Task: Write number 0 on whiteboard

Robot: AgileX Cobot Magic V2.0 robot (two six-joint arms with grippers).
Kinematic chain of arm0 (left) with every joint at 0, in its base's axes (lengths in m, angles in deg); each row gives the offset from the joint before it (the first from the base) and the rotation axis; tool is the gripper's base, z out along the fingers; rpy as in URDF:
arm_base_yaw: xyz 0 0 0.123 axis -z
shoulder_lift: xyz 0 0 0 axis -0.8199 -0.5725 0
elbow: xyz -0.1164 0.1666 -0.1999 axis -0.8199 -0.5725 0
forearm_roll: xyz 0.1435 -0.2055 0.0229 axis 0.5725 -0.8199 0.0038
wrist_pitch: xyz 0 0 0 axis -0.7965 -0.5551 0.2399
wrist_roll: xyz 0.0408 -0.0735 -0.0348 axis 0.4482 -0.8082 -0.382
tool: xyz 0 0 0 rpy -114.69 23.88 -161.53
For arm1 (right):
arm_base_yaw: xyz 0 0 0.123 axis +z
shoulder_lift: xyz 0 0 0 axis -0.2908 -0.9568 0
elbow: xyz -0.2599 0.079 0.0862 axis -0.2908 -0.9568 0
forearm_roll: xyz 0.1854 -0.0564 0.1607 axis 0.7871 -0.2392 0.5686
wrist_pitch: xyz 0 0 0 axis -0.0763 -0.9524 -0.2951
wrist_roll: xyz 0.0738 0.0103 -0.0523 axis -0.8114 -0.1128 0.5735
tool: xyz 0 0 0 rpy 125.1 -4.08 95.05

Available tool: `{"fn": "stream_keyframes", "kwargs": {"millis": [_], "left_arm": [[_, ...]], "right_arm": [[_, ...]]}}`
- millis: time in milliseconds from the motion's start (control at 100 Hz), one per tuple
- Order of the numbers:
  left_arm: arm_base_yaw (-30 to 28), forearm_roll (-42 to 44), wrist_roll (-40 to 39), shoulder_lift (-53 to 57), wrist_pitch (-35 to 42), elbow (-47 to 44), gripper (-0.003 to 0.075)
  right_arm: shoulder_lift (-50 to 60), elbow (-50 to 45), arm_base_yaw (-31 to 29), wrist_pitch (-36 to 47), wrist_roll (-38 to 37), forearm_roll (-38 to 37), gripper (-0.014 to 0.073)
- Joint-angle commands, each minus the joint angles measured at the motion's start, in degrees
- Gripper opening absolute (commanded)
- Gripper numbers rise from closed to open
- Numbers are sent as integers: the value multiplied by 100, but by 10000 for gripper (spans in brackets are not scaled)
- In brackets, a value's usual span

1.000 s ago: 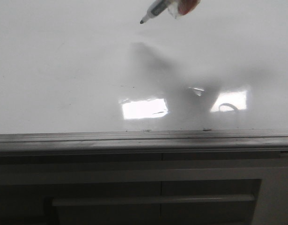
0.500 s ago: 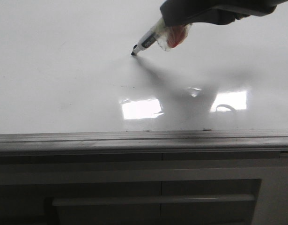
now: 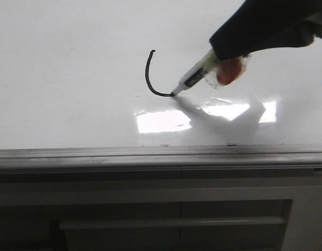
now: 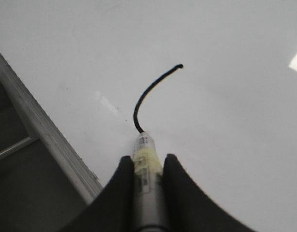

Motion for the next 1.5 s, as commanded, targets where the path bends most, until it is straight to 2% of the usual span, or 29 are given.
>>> {"fn": "stream_keyframes", "kwargs": {"millis": [0,150,350,510,760,960,1260,1490], "left_arm": [[-3,25,-59,-52,401,146,-12],[-3,25,-59,-52,401,146,-12],[-3,25,-59,-52,401,146,-12],[-3,25,-59,-52,401,146,-12],[-3,25,-59,-52,401,146,-12],[-3,25,-59,-52,401,146,-12],[-3,-44,-59,-52,401,146,-12],[-3,-165,-59,-52,401,146,3]], "right_arm": [[169,91,-346,-62,26,-130,-47],[325,91,-680,167,26,-130,-47],[228,331,-698,531,26,-130,-47],[-79,715,-680,466,26,-130,-47],[-633,1190,-284,383,26,-130,-47],[-929,1220,1,249,26,-130,-47],[-728,1313,10,198,26,-130,-47],[153,2365,362,-230,26,-130,-48]]}}
